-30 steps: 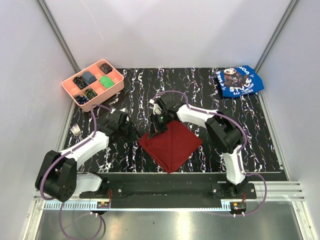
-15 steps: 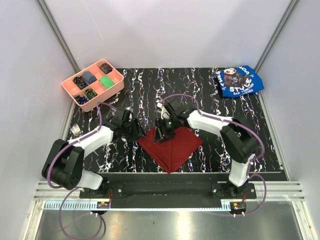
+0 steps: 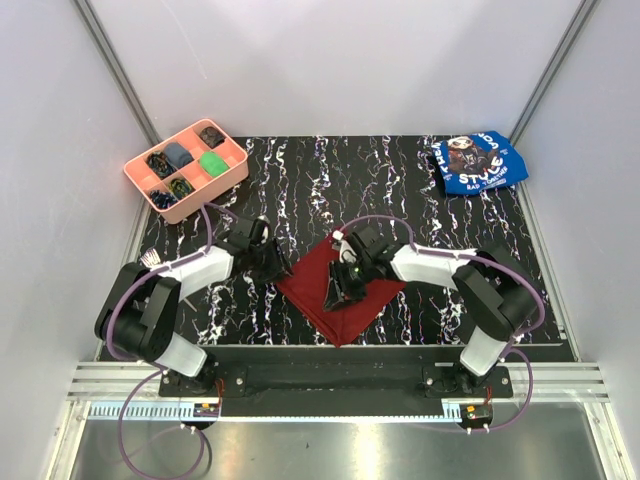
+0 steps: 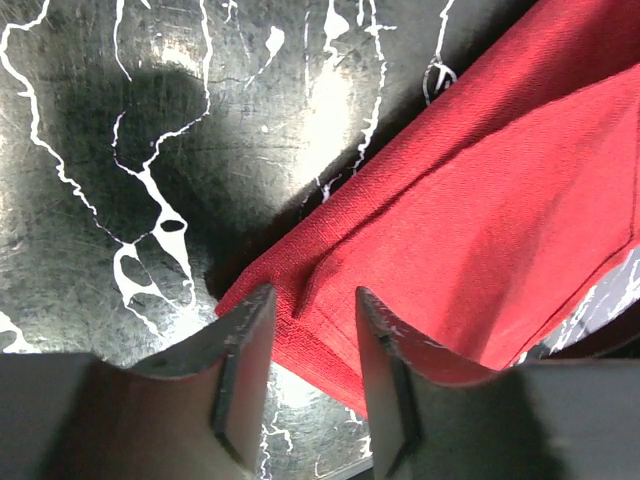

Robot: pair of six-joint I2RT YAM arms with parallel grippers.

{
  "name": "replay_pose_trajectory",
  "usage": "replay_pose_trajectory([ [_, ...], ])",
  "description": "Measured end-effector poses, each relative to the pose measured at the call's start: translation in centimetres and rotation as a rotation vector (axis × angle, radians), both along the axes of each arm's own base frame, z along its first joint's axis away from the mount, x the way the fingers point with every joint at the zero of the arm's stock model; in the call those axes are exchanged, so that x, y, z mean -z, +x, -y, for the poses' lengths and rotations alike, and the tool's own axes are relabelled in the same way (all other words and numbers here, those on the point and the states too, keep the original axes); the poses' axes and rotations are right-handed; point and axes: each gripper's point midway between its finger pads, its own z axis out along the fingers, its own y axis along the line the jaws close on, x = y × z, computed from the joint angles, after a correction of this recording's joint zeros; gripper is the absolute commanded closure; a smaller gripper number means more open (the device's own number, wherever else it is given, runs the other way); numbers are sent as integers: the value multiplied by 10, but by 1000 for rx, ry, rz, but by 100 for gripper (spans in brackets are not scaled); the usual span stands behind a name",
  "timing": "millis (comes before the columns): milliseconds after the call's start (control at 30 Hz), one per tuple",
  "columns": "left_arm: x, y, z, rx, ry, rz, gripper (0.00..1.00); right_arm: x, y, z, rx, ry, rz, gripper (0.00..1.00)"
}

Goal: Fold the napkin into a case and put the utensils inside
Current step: Smooth out the upper triangle-folded napkin at the center of the board.

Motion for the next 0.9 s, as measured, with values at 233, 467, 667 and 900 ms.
replay_pose_trajectory([
  [233,3,-2,1,15,1,-9,83,-11,-14,2,-2,39,4,65],
  [467,2,-3,3,21,-11,-14,98,-6,-29,4,-12,52,-16,68],
  [667,-2,-3,3,23,-17,-4,100,9,-50,16,-4,33,-73,70],
  [900,-2,-3,3,23,-15,-6,100,9,-60,23,13,50,-86,72],
])
